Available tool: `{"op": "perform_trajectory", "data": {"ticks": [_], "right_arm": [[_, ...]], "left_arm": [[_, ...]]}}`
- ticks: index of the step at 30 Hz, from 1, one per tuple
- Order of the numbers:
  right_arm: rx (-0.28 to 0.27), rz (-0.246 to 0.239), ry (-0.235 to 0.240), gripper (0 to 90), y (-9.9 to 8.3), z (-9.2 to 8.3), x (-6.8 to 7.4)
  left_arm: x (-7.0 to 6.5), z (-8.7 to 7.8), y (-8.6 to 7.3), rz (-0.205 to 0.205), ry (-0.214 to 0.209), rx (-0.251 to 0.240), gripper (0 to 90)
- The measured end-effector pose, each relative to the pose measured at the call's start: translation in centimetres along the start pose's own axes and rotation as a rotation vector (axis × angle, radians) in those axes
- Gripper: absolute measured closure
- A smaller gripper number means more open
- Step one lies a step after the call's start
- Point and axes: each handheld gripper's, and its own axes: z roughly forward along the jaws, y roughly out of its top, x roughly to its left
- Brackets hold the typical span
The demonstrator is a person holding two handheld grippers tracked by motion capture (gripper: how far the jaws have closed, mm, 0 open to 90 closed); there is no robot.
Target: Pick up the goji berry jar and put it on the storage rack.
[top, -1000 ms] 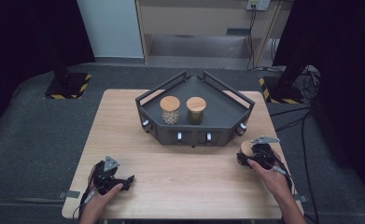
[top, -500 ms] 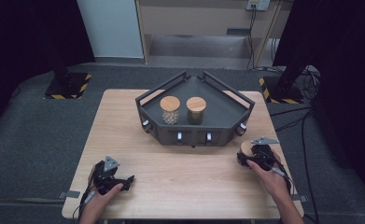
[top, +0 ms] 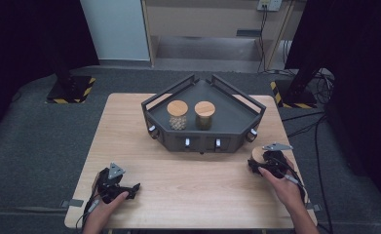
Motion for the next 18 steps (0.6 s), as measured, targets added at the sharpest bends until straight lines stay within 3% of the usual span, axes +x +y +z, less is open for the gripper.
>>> {"op": "perform_trajectory", "data": {"ticks": [18], "right_arm": [[-0.016,-0.016,0.003,26.4,0.2,-2.1,-0.4]], "left_arm": [[0.0,0.0,0.0,0.0,0.0,0.0,0.0]]}}
